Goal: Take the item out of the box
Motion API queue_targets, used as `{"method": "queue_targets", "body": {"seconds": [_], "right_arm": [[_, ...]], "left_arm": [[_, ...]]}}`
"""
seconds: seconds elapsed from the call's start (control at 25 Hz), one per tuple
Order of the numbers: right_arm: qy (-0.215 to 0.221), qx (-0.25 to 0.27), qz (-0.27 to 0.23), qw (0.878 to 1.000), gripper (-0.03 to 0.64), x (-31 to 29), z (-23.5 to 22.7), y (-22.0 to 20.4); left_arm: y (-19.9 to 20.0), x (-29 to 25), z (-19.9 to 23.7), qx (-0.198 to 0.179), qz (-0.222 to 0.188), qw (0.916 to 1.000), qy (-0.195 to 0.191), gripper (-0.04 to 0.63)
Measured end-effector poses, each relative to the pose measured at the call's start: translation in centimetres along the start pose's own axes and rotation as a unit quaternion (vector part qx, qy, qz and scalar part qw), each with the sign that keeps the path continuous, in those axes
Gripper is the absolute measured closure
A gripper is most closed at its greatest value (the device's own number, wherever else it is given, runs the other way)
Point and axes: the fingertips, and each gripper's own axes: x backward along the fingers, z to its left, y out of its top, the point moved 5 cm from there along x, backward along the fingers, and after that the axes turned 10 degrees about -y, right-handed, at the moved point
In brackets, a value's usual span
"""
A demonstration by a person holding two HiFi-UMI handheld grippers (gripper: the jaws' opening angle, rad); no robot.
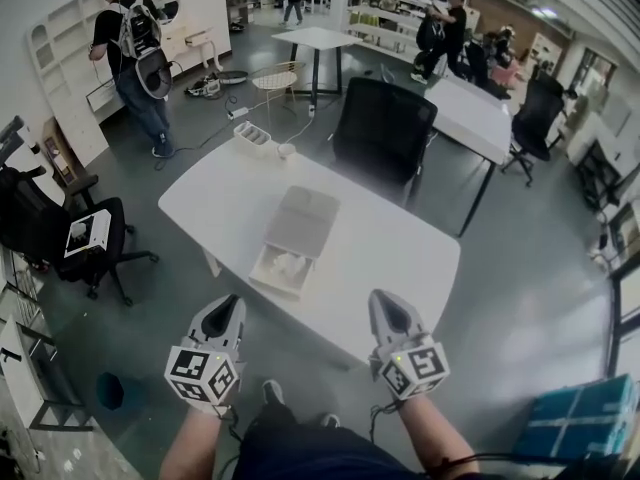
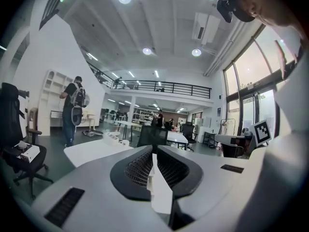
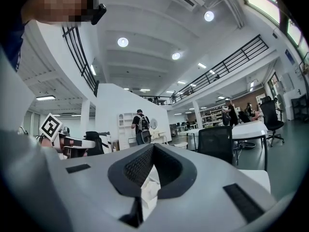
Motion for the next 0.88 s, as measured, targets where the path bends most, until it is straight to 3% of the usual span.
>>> {"method": "queue_targets", "body": {"seconds": [0.6,0.88], "right_arm": [[-0.089,0.021,0.014,0.996,0.609,-8.4,3.9,0.2],[-0.100,0.018,0.030,0.994,0.609,-10.8,4.2,-0.7]], "left_arm": [[0.5,-7.1,13.1,0.001,0.031,0.9971,-0.070,0.543],[-0.9,-10.3,15.5,-0.022,0.066,0.9937,-0.087,0.541]]}}
